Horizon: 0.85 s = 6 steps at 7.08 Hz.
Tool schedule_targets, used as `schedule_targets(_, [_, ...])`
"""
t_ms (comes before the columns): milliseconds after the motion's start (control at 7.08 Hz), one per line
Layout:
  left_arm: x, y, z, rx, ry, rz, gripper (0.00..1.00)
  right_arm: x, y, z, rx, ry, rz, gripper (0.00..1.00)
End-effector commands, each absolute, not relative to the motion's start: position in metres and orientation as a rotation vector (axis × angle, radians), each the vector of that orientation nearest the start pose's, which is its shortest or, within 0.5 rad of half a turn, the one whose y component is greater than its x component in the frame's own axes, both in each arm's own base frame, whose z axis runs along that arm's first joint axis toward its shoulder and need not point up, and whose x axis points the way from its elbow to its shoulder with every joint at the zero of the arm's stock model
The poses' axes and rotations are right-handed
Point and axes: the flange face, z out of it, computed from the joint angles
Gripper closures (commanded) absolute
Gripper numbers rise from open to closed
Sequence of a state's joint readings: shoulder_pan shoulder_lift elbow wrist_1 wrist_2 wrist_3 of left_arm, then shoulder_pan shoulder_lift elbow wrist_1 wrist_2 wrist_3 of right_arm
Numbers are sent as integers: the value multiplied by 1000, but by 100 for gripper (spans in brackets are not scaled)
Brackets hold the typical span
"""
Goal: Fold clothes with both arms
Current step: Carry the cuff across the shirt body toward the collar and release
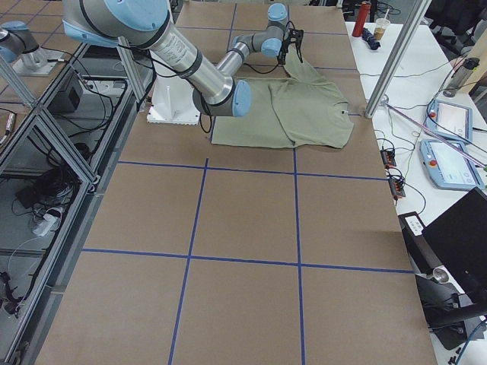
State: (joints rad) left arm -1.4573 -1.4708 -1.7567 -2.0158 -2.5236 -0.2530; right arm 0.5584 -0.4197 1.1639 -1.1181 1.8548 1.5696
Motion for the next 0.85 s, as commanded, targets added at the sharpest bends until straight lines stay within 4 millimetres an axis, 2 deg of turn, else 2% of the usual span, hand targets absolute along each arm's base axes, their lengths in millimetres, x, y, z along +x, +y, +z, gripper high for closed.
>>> schedule_targets(0, [23, -499, 572, 317, 1007, 173, 0, -549, -533, 74, 57, -1214, 357, 1])
schedule_targets(141, [30, -511, 577, 313, 996, 181, 0, -490, -544, 130, 2, -1214, 347, 1])
schedule_targets(283, [54, -520, 593, 283, 927, 168, 0, -441, -555, 167, -21, -1207, 345, 1])
schedule_targets(424, [70, -526, 594, 245, 924, 125, 1, -416, -566, 206, -12, -1174, 324, 1])
schedule_targets(565, [90, -539, 602, 213, 922, 138, 3, -388, -577, 235, 32, -1150, 289, 1])
schedule_targets(707, [115, -556, 627, 149, 915, 149, 4, -353, -580, 260, 22, -1150, 266, 1])
